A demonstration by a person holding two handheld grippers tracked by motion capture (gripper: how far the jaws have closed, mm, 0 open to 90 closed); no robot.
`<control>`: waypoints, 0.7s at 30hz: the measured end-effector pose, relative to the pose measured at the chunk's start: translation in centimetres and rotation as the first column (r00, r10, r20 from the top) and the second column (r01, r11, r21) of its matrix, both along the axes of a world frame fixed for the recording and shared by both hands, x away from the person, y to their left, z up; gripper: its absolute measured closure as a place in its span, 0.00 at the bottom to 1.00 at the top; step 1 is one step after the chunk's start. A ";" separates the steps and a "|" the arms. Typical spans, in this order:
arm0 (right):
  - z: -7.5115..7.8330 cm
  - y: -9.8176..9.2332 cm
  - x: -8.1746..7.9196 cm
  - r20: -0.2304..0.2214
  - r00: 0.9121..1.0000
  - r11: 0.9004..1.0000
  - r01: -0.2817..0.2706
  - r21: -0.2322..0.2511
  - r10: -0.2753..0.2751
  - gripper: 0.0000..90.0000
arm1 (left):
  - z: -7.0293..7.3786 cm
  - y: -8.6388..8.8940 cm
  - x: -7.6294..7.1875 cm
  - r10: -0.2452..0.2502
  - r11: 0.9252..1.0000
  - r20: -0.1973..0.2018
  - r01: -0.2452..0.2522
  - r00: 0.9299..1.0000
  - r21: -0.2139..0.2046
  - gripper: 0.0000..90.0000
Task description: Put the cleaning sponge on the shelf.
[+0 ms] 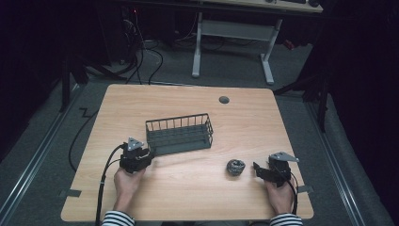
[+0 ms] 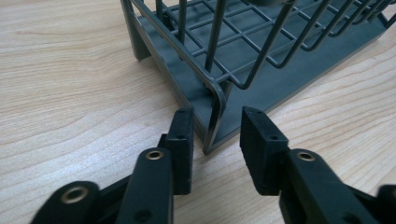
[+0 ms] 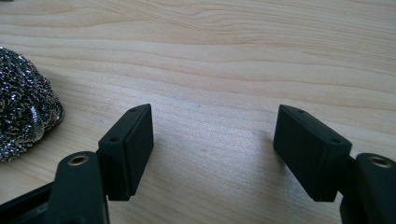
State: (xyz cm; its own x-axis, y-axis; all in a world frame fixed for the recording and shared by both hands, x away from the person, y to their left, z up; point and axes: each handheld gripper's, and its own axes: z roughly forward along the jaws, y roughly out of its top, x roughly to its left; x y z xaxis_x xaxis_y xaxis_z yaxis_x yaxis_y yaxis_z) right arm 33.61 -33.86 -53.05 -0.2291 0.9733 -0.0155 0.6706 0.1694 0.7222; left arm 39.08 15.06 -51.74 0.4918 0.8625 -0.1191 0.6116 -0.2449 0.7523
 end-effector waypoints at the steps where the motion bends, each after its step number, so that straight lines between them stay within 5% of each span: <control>1: 0.0 0.0 0.0 0.000 1.000 1.000 0.000 0.000 0.000 0.32 | 0.0 0.0 0.0 -0.001 1.000 -0.002 0.001 1.000 0.002 0.76; 21: 0.0 0.0 0.0 0.001 1.000 1.000 0.000 0.001 0.000 0.32 | -0.4 0.2 0.6 -0.010 1.000 0.008 0.010 1.000 0.005 0.94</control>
